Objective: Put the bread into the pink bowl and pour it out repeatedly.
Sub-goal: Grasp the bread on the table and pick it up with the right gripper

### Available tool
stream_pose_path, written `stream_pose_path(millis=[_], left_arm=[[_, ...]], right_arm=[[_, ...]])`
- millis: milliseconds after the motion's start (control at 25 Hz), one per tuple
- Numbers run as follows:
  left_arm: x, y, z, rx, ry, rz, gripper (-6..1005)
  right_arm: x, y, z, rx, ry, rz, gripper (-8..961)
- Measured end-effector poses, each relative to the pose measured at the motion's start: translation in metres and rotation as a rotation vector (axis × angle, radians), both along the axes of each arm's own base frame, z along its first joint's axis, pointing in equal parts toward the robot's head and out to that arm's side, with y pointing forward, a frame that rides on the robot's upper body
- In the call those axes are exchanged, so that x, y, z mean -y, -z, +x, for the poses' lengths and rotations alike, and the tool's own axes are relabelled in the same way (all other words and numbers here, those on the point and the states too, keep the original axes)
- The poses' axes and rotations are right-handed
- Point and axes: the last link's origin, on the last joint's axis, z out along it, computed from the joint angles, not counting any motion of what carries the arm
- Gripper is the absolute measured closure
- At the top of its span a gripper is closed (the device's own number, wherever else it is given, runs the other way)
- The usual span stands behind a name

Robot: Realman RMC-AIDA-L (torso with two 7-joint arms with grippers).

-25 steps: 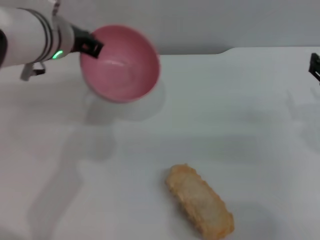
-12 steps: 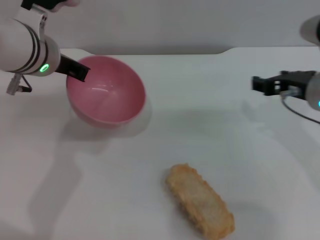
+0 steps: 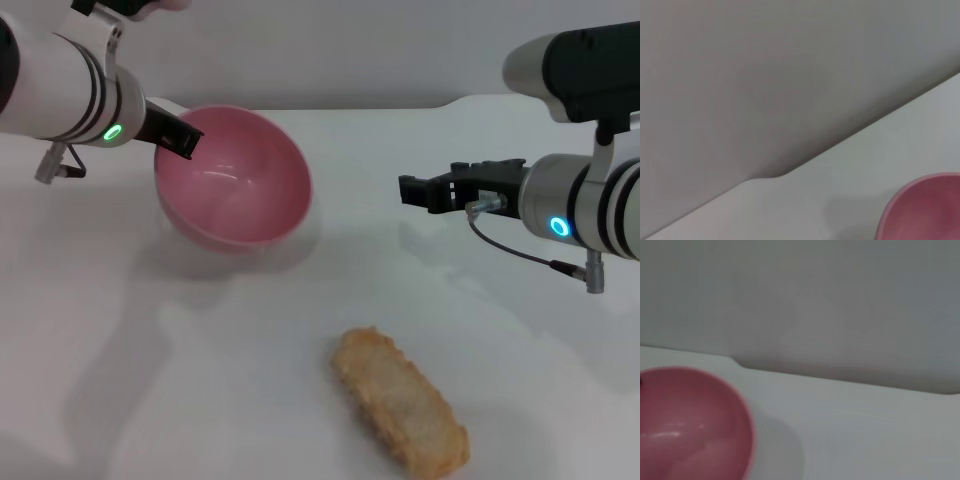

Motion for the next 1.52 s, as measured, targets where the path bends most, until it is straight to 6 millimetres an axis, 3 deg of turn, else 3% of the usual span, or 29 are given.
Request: stream_pose_path(millis=[440, 1080, 1520], left_arm=[[-0.006, -0.004, -0.001, -0.005, 0.014, 0.023, 960], [-0.017, 0.002, -0.002, -0.013, 0.007, 0.017, 960], [-0.019, 0.003, 0.0, -0.014, 0.01, 0.015, 960]], right_arm=[[0.014, 0.005, 0.001, 0.133, 0.079, -0.169, 280], [0.039, 0.041, -0.018, 0.006, 0.078, -0.317, 280], [0.047, 0.054, -0.011, 0.002, 0.112, -0.372, 279]])
